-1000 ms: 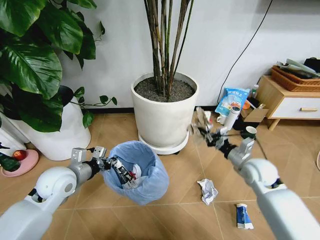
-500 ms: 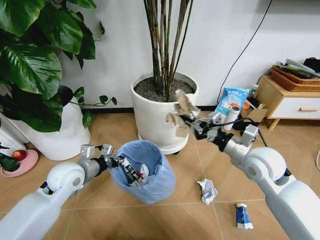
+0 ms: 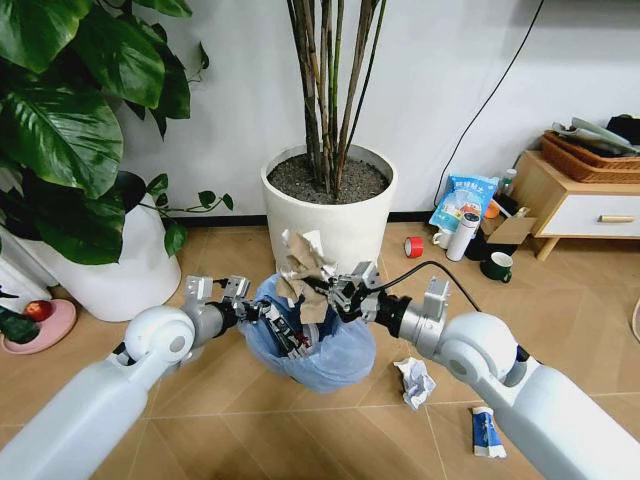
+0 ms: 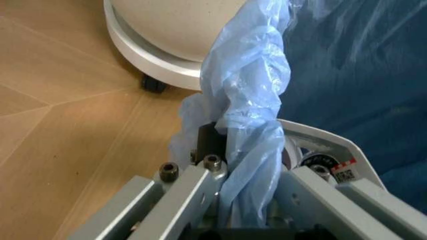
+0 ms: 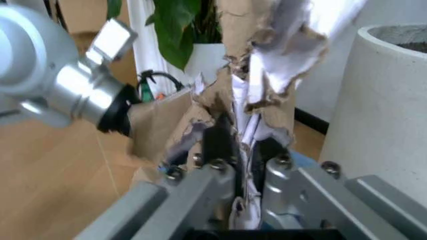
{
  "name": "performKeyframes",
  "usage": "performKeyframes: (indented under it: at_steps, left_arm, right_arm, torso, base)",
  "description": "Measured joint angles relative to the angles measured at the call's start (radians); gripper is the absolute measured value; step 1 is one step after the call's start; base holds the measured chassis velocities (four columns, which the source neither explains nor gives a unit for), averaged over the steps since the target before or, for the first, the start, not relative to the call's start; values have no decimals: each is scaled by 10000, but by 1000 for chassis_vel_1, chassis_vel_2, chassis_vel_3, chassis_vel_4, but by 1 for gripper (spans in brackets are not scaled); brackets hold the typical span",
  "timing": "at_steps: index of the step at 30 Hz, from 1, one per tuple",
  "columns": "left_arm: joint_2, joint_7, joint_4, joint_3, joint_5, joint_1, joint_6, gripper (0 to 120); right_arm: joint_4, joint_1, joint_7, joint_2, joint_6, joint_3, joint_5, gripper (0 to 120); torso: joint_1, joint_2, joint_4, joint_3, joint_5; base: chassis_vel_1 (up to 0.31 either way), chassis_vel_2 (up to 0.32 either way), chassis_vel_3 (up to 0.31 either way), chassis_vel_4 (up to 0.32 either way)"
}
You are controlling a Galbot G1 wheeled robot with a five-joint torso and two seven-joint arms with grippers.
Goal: Pick up the trash bin and place the garbage on the floor into it.
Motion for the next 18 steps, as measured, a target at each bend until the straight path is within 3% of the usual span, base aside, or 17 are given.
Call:
performKeyframes:
  at_steps: [18]
  left_arm:
    - [70,-87,-151,-96,-96,70,-1,0]
  right_arm:
    - [-630,-8,-101,218,267,-322,-583,74]
  torso:
    - [0,0,0,0,0]
  base:
    - [0,0,0,0]
